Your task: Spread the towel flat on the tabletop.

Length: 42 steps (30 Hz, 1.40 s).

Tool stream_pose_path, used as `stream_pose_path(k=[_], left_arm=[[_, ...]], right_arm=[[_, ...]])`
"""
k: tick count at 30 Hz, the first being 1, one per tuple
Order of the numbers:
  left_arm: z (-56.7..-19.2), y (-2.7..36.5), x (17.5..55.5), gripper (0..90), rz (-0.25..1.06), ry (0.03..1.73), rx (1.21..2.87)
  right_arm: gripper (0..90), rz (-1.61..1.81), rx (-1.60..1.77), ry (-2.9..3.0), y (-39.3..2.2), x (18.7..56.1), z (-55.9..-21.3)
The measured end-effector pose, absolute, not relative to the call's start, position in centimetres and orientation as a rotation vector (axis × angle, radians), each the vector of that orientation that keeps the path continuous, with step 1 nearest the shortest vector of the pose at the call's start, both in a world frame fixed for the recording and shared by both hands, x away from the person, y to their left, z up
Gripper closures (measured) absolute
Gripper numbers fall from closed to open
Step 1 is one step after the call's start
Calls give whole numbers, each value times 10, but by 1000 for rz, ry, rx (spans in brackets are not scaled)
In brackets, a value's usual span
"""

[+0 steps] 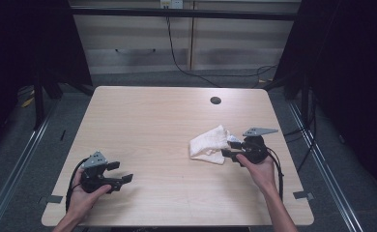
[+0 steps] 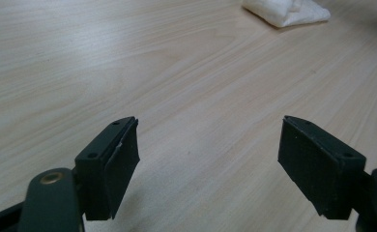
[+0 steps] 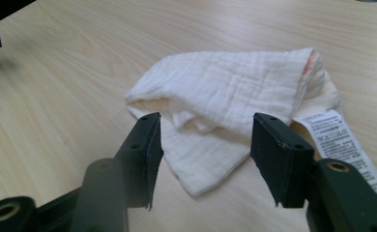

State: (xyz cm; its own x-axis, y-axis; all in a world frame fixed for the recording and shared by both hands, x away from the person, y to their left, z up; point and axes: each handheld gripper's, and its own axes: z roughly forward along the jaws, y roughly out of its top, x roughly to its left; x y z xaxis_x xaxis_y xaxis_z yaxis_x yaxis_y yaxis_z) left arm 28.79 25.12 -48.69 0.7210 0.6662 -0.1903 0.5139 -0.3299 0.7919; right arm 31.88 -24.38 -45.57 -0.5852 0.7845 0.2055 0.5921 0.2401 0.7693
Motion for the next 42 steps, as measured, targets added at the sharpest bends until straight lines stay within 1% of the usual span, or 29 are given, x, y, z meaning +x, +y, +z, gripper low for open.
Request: stream_pose_path(k=[3,7,19,21,23,24,26,27,28,30,31,34,42], left_arm=[[-487,251,288,221,209,896,2006],[-487,251,288,221,208,895,2010],[-486,249,286,221,210,883,2014],[-486,250,287,221,206,885,2011],[-486,251,287,221,213,888,2013],[-486,251,287,221,211,888,2008],[-484,252,285,221,219,891,1994],[-484,253,285,221,219,889,1985],[-483,253,284,221,219,888,1988],[-483,254,284,221,222,890,1988],[-483,254,285,221,219,897,1984],[-484,253,285,221,219,895,1990],[-486,246,286,221,215,883,2022]], right_arm=[[498,1261,1286,2286,-244,327,-455],[506,1247,1271,2301,-241,338,-457],[397,1212,1323,2360,-232,370,-478],[388,1181,1321,2375,-228,372,-482],[400,1163,1326,2393,-226,375,-487],[419,1139,1336,2397,-224,375,-490],[511,1114,1341,2415,-221,375,-497],[576,1120,1342,2396,-220,374,-499],[660,1126,1349,2397,-219,373,-499],[768,1110,1340,2408,-217,370,-500],[799,1110,1339,2417,-215,368,-500],[834,1138,1338,2419,-212,362,-502],[847,1177,1303,2477,-195,346,-502]])
